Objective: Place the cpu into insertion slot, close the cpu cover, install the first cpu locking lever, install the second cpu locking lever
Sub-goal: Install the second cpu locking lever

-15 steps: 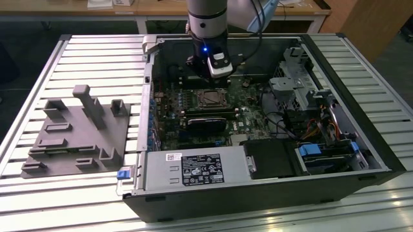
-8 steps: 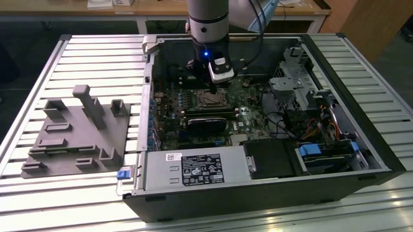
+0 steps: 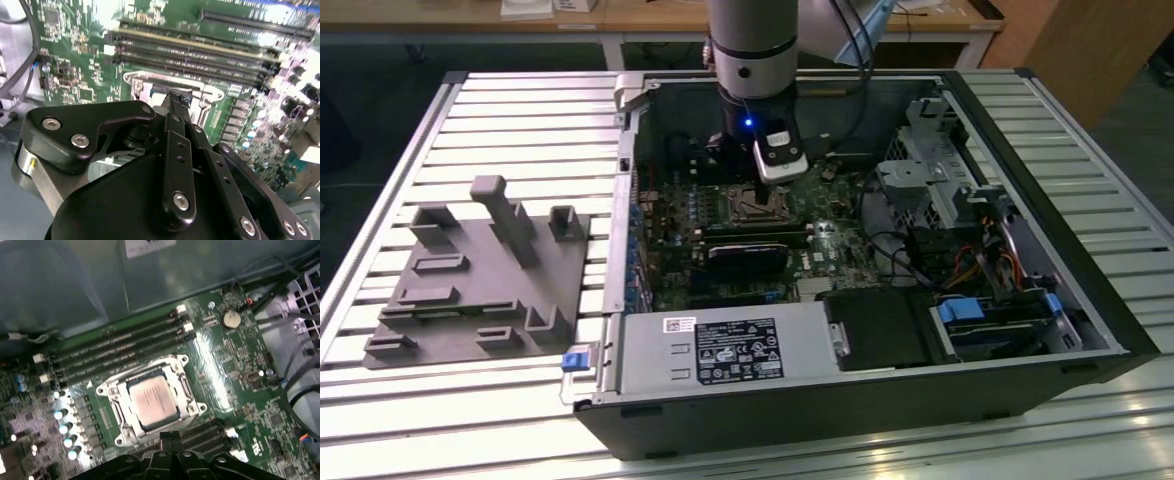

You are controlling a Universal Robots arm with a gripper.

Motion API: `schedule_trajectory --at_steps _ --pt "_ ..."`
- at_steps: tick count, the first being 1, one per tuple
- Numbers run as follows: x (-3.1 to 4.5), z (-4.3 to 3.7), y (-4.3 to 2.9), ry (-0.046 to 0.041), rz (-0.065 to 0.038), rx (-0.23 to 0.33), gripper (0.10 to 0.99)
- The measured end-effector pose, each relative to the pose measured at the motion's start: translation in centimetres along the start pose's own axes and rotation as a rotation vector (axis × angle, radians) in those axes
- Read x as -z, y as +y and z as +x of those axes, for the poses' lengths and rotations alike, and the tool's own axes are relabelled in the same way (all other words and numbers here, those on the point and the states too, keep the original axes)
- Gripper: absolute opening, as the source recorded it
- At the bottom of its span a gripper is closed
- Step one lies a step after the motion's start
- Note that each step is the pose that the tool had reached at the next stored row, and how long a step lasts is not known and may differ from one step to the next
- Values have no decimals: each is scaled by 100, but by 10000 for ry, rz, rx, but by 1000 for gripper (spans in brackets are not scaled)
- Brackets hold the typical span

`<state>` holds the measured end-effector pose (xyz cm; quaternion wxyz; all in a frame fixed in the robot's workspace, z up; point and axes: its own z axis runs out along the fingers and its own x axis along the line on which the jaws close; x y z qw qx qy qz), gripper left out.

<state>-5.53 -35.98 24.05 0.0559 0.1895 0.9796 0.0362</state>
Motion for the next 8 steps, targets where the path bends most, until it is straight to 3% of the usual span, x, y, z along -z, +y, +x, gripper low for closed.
schedule_trajectory --at_steps 5,8 --pt "-1 -37 -73 68 28 -8 106" --pt "-20 -44 -93 153 66 12 106"
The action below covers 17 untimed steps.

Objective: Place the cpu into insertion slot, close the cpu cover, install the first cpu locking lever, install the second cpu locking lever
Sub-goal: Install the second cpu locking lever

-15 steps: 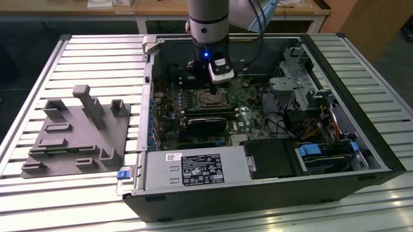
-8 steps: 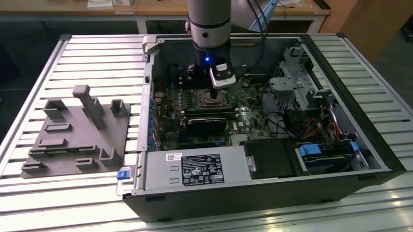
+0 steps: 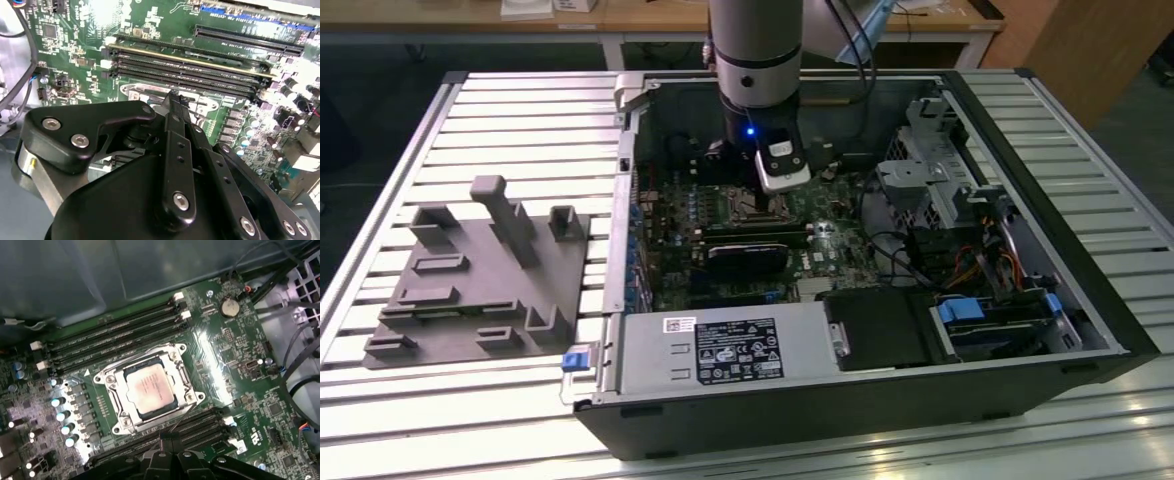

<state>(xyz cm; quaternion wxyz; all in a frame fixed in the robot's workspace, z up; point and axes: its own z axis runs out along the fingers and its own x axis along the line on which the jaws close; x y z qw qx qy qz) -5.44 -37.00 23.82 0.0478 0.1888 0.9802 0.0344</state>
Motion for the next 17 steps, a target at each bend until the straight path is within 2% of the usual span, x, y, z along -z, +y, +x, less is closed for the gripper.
schedule_trajectory --at_steps 3,8,14,17 --pt "-18 1 -5 108 37 273 106" --pt "-42 3 -7 230 -1 1101 106" --pt "-46 2 -10 243 16 1182 106" --pt "-62 -7 -38 254 -20 1179 106"
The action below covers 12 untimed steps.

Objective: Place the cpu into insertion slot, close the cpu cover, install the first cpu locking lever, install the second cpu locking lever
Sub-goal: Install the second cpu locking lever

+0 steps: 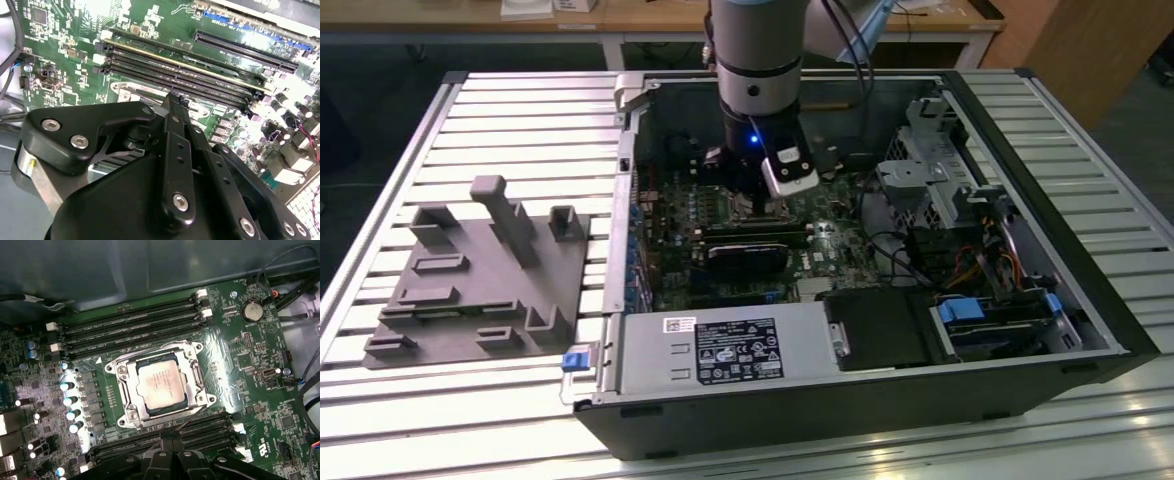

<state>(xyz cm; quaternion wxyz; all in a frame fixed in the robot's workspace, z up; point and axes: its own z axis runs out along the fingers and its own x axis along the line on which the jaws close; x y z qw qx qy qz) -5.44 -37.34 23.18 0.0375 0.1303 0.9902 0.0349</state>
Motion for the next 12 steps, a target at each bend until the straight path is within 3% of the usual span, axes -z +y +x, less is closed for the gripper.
schedule_trajectory --at_steps 5,12 --pt "-46 5 -48 16 -61 -7 106" --pt "-98 83 -105 28 -103 -5 106"
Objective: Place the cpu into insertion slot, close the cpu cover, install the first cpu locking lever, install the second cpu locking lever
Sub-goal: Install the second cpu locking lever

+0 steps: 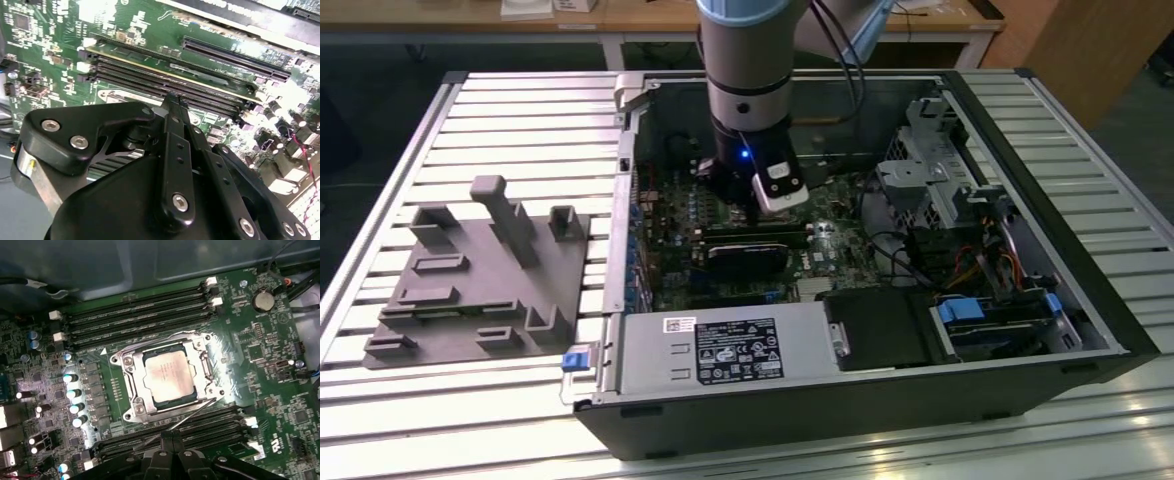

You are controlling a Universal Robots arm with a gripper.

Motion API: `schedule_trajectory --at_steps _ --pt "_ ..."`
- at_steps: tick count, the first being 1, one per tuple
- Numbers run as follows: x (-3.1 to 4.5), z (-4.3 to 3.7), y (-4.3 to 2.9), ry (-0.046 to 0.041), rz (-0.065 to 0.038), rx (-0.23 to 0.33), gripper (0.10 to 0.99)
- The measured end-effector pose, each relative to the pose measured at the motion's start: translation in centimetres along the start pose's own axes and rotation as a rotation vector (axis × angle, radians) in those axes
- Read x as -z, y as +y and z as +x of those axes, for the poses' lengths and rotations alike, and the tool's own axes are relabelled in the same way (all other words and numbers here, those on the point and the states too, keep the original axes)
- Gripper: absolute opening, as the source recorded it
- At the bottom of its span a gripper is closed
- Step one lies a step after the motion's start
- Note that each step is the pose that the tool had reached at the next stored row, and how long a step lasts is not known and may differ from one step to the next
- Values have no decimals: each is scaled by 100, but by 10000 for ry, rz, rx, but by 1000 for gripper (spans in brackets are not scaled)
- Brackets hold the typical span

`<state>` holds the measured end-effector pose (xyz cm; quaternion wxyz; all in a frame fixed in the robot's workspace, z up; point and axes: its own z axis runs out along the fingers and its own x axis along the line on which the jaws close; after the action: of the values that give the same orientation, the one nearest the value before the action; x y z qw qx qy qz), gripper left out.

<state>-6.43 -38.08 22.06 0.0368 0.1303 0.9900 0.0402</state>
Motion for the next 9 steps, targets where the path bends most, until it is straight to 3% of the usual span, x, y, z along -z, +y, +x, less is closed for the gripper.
schedule_trajectory --at_steps 9 --pt "-58 43 -23 101 -225 568 106"
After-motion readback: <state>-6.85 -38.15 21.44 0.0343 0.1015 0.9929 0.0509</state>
